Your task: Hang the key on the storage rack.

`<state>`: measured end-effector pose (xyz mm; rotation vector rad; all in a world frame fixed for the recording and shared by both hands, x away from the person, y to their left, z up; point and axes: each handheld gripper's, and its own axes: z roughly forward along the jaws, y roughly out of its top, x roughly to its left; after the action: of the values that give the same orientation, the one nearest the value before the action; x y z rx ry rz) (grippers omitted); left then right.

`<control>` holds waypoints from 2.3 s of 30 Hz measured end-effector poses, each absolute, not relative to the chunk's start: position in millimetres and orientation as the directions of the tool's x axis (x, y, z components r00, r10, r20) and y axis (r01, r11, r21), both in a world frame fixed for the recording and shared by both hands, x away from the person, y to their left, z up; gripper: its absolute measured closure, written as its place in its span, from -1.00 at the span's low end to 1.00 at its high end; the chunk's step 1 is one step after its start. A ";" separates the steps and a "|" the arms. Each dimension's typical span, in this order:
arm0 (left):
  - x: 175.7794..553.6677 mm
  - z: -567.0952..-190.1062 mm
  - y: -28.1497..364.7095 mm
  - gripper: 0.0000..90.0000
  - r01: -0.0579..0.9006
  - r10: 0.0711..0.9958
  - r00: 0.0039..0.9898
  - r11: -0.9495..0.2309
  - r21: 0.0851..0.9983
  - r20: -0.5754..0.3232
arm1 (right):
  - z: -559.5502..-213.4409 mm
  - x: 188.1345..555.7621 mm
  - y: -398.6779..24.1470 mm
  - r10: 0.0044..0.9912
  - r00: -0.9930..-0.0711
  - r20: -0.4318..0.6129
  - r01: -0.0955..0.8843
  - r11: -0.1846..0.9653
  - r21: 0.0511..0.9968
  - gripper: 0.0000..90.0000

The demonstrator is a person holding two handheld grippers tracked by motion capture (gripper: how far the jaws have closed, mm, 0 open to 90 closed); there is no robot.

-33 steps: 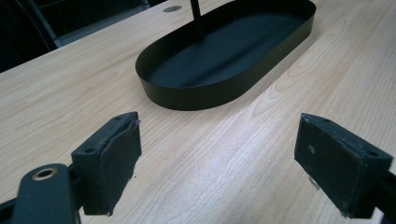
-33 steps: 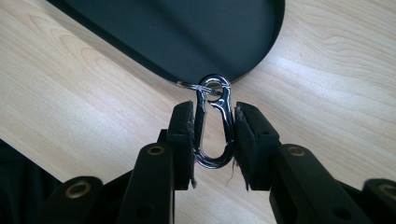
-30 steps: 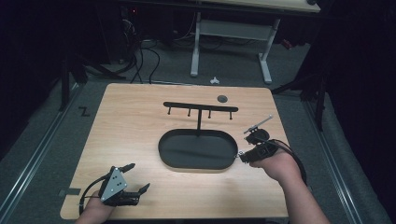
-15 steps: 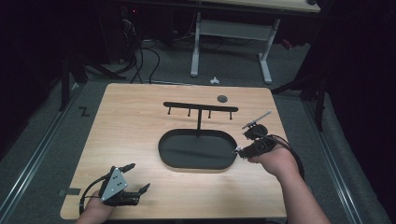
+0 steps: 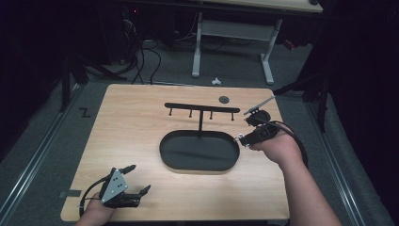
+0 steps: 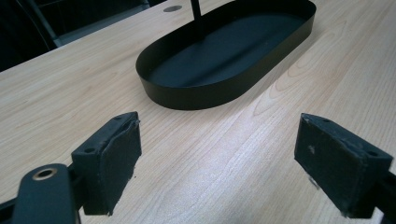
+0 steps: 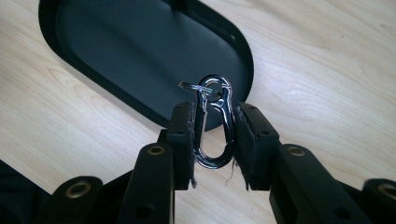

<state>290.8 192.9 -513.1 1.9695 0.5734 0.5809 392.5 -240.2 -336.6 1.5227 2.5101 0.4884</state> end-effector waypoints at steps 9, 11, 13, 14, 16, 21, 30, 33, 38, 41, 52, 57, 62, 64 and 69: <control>290.5 -512.9 193.4 -0.66 0.148 0.614 0.773 -0.417 0.897 0.158 | -322.1 403.2 -237.4 0.889 -0.456 0.026 0.829 0.414 0.376 0.53; 290.6 -512.9 193.5 -0.66 0.148 0.615 0.773 -0.416 0.897 0.157 | -319.4 404.6 -236.6 0.890 -0.455 0.022 0.829 0.414 0.376 0.53; 290.6 -512.8 193.6 -0.66 0.148 0.615 0.773 -0.416 0.897 0.157 | -316.4 406.0 -235.7 0.891 -0.453 0.022 0.828 0.411 0.381 0.53; 290.6 -512.8 193.6 -0.66 0.148 0.615 0.773 -0.416 0.897 0.157 | -314.9 406.8 -235.2 0.891 -0.454 0.017 0.826 0.414 0.382 0.53; 290.5 -512.8 193.6 -0.66 0.148 0.615 0.773 -0.416 0.897 0.157 | -312.4 408.2 -234.2 0.892 -0.452 0.017 0.825 0.411 0.387 0.53; 290.6 -512.7 194.0 -0.66 0.146 0.615 0.772 -0.415 0.898 0.159 | -307.9 411.9 -232.2 0.892 -0.451 0.013 0.822 0.410 0.394 0.53; 290.5 -512.5 194.1 -0.66 0.145 0.615 0.773 -0.414 0.899 0.158 | -305.7 416.7 -227.5 0.891 -0.453 0.005 0.819 0.414 0.397 0.53; 290.7 -512.5 194.5 -0.66 0.147 0.615 0.772 -0.415 0.898 0.158 | -303.6 418.9 -226.6 0.892 -0.452 0.002 0.819 0.414 0.397 0.53; 290.7 -512.5 194.7 -0.66 0.148 0.617 0.772 -0.411 0.899 0.155 | -300.8 422.7 -225.6 0.893 -0.449 -0.003 0.816 0.412 0.406 0.53; 290.7 -512.3 195.1 -0.66 0.149 0.617 0.772 -0.411 0.899 0.154 | -299.6 424.4 -223.8 0.894 -0.448 -0.005 0.817 0.412 0.403 0.53; 290.6 -512.2 195.6 -0.66 0.149 0.617 0.771 -0.413 0.898 0.156 | -300.9 433.4 -223.6 0.903 -0.431 -0.004 0.825 0.395 0.404 0.53; 290.6 -512.3 195.7 -0.66 0.149 0.618 0.770 -0.411 0.899 0.155 | -301.3 436.6 -223.1 0.905 -0.426 0.000 0.829 0.390 0.401 0.53; 290.6 -512.3 195.6 -0.66 0.149 0.617 0.771 -0.412 0.899 0.155 | -302.7 439.7 -223.5 0.908 -0.419 0.000 0.832 0.384 0.401 0.53; 290.7 -512.4 195.8 -0.66 0.147 0.616 0.772 -0.412 0.899 0.156 | -303.3 440.7 -223.9 0.910 -0.414 -0.003 0.835 0.381 0.398 0.53; 290.1 -512.5 195.9 -0.66 0.149 0.617 0.771 -0.412 0.899 0.155 | -305.8 443.5 -225.8 0.915 -0.403 -0.002 0.841 0.371 0.394 0.53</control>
<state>290.1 195.9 -512.5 1.9575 0.5785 0.5846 443.5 -225.8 -305.8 1.5712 2.4108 0.4937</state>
